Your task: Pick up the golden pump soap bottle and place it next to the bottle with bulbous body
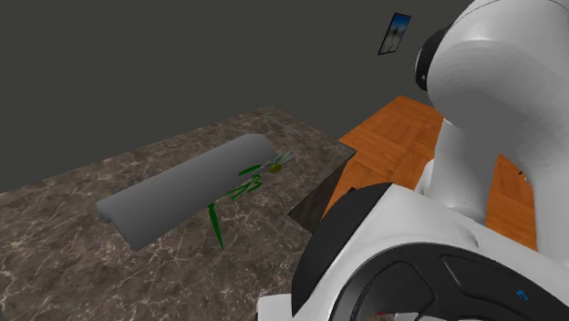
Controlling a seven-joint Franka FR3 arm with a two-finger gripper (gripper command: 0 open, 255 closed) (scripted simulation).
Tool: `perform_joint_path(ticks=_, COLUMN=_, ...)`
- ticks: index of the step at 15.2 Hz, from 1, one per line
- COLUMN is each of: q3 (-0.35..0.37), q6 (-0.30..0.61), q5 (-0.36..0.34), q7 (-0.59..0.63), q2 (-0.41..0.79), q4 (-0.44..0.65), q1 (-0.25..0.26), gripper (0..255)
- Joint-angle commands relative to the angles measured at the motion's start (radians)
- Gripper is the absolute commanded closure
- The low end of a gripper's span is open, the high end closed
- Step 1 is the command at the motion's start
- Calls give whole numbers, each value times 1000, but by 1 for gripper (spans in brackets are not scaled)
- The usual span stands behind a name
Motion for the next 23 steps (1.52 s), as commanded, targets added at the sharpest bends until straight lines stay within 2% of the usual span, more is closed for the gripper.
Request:
perform_joint_path(ticks=1, q3=-9, q6=17, q5=-10, q7=5, q2=8, q4=-13, q1=5, gripper=255)
perform_joint_path(ticks=8, q3=-9, q6=17, q5=-10, q7=5, q2=8, q4=-13, q1=5, gripper=255)
perform_joint_path(ticks=9, q3=-9, q6=17, q5=-10, q7=5, q2=8, q4=-13, q1=6, gripper=0)
perform_joint_path(ticks=14, q3=-9, q6=17, q5=-10, q7=5, q2=8, q4=-13, q1=6, gripper=0)
perform_joint_path(ticks=18, q3=52, q6=-90, q5=61, q7=-43, q2=-53, q4=69, q1=-54, gripper=0)
perform_joint_path(ticks=23, q3=52, q6=-90, q5=61, q7=-43, q2=-53, q4=69, q1=-54, gripper=0)
